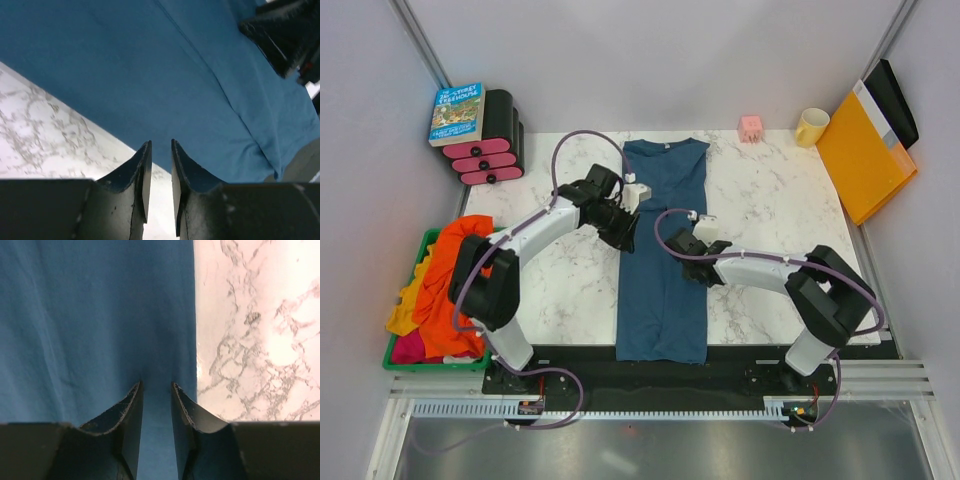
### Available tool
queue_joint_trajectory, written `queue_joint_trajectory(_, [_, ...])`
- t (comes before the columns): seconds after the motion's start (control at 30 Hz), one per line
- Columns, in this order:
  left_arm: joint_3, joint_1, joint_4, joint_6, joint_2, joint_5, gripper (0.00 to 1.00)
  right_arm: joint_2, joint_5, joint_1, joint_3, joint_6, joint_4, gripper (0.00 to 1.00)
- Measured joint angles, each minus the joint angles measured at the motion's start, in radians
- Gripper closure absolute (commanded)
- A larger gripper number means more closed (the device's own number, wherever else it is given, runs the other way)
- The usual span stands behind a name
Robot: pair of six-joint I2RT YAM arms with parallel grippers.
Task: Fold and stack the t-shirts
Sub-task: Grab the bottom of the folded rectangular tshirt with both arms
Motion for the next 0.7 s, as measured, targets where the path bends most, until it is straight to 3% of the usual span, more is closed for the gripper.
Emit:
queue_joint_trajectory(0.4, [0.201, 0.003, -0.002, -0.02, 0.364, -0.085, 0.75, 0.214, 0.021, -0.043, 0.222, -0.025, 0.045, 0.65])
queue_joint_trajectory(0.7, [0.365, 0.014, -0.061, -0.031, 0.466, -0.097, 0.75, 0.3, -0.012, -0.132, 0.325, -0.067, 0.09, 0.64])
